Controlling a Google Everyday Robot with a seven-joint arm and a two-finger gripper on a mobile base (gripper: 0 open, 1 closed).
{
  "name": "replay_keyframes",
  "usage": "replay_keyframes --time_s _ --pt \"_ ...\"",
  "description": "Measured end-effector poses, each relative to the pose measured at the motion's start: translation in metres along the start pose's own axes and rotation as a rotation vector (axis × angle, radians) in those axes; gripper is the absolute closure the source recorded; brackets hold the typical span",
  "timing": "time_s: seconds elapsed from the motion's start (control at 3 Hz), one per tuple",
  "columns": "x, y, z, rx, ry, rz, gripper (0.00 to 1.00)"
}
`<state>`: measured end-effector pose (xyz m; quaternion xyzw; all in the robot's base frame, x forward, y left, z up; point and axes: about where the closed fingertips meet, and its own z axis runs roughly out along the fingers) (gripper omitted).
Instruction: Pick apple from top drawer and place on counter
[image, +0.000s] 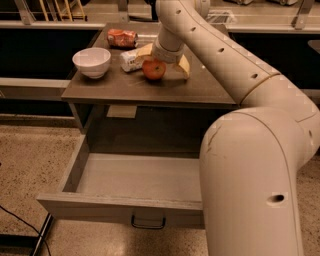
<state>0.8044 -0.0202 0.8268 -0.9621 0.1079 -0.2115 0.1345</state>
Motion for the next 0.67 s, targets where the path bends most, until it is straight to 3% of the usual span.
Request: replay_keyframes --time_s 0.33,0.67 --pt "0.0008 -0.0248 -0.0719 0.021 0.013 0.026 0.00" --pt "0.0003 -0.0246 -0.0726 0.020 0.012 0.025 0.00"
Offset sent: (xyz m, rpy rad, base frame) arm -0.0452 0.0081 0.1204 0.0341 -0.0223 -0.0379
